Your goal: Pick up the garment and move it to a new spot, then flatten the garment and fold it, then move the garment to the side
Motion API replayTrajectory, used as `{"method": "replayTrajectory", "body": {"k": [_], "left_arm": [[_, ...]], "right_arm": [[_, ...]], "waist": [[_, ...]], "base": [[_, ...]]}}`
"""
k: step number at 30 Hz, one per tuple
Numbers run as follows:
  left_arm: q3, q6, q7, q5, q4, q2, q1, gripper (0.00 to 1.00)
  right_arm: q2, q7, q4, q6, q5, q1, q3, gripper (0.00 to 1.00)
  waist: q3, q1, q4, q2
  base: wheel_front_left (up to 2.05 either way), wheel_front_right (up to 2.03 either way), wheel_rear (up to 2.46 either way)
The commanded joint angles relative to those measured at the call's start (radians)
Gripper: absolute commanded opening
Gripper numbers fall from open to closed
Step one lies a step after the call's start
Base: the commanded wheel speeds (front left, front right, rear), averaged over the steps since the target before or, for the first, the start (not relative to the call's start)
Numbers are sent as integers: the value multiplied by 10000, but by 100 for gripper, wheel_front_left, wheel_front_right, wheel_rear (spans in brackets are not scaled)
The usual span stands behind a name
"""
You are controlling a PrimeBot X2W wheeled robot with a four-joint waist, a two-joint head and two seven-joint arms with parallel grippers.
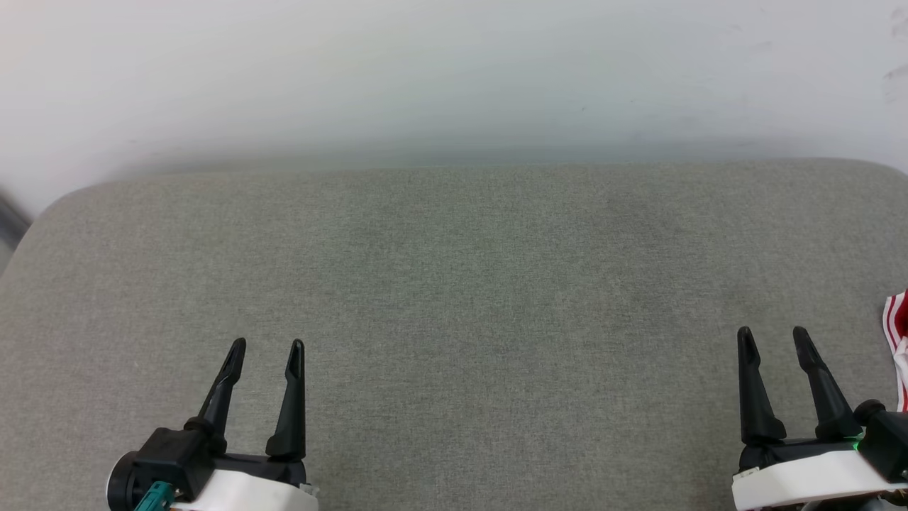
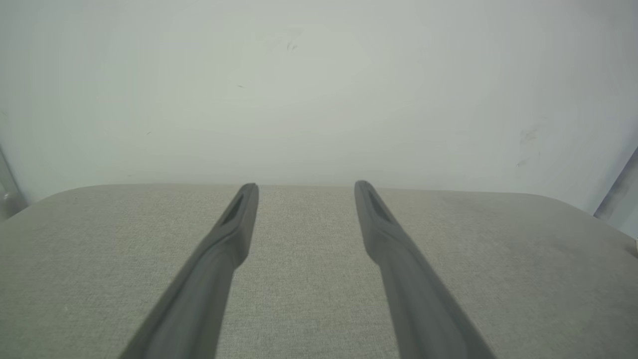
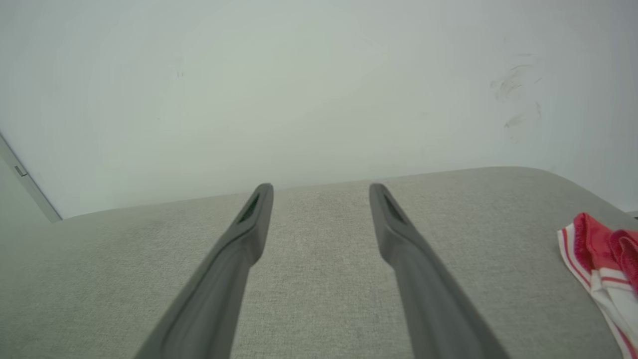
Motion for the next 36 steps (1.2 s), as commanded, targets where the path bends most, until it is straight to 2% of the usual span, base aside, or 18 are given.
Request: {"method": "replayTrajectory", "body": {"k": [1, 15, 16, 19, 36], "left_arm": [[11, 10, -22, 58, 14, 1, 70, 100], [72, 10, -22, -28, -36, -33, -64, 100], [75, 0, 0, -31, -13, -35, -8, 0], [45, -2, 18, -69, 225, -80, 54, 0], [143, 11, 675, -3338, 713, 10, -336, 0]], "right_arm": [[85, -64, -57, -8, 11, 62, 28, 100], [157, -98, -188, -8, -67, 3, 70, 100], [117, -52, -143, 0, -5, -1, 71, 0], [125, -22, 102, 0, 29, 42, 97, 0], [22, 630, 500, -1, 3240, -320, 100, 0]], "waist": [[10, 1, -13, -1], [155, 1, -6, -1], [157, 1, -6, -1], [159, 1, -7, -1], [79, 1, -7, -1]], "base": [[0, 0, 0], [0, 0, 0], [0, 0, 0], [0, 0, 0], [0, 0, 0]]}}
